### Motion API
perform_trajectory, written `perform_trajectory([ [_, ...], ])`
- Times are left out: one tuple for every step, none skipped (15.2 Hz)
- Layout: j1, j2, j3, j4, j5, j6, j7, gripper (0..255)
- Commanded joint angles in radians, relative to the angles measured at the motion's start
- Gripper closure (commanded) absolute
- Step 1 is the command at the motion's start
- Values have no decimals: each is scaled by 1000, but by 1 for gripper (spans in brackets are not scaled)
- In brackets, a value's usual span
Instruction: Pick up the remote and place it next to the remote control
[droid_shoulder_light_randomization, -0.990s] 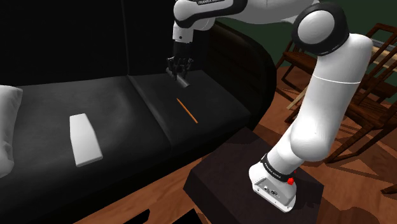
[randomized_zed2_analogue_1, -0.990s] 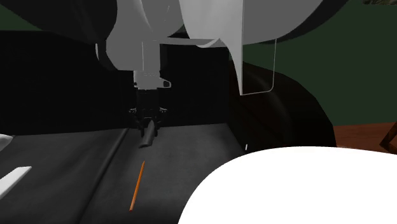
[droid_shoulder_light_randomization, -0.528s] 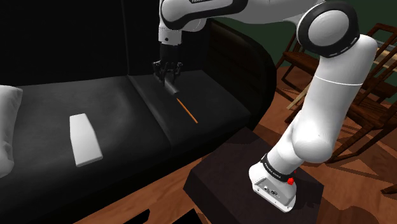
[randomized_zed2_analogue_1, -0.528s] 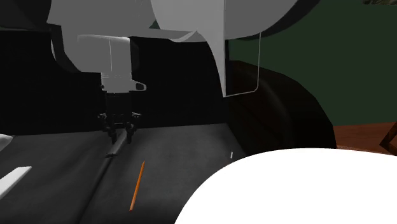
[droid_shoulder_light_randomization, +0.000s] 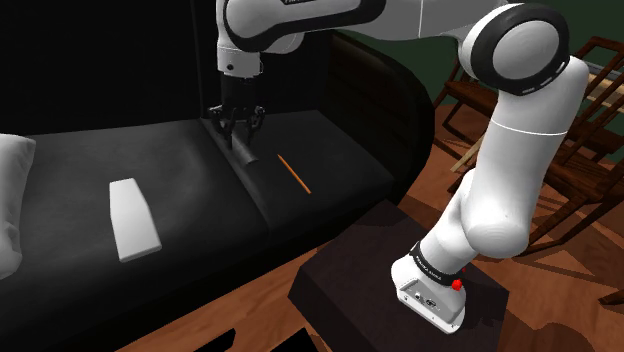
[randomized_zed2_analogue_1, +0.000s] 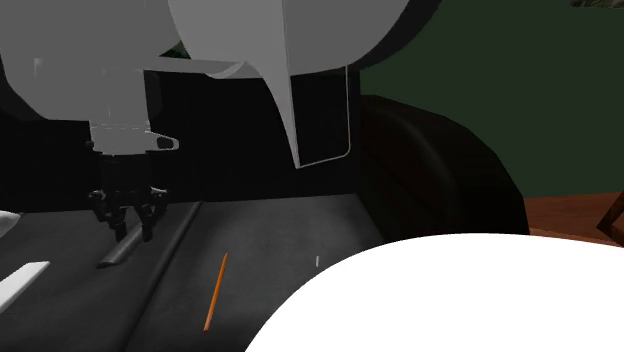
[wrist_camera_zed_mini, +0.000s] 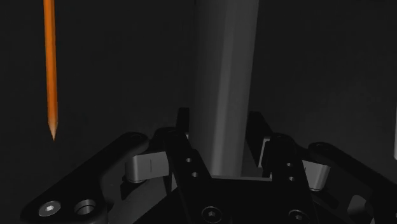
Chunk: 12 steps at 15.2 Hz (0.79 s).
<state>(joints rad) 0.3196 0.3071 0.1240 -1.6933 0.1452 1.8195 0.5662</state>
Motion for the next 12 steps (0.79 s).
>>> perform_trajectory([
  [29, 15, 16, 22, 1, 1, 45, 255],
  [43, 25, 24, 35, 1, 0, 67, 255],
  [57, 35, 31, 50, 0, 0, 88, 255],
  [71, 46, 38, 66, -1, -1, 109, 255],
  [86, 59, 45, 83, -2, -2, 131, 255],
  [96, 68, 50, 96, -3, -4, 146, 255],
  [97, 72, 49, 88, -3, 8, 144, 255],
  [97, 75, 49, 79, -3, 20, 143, 255],
  [97, 79, 49, 72, -3, 32, 141, 255],
  [97, 83, 49, 63, -3, 43, 139, 255],
  [98, 87, 49, 56, -4, 55, 138, 255],
  [98, 92, 48, 49, -4, 66, 136, 255],
])
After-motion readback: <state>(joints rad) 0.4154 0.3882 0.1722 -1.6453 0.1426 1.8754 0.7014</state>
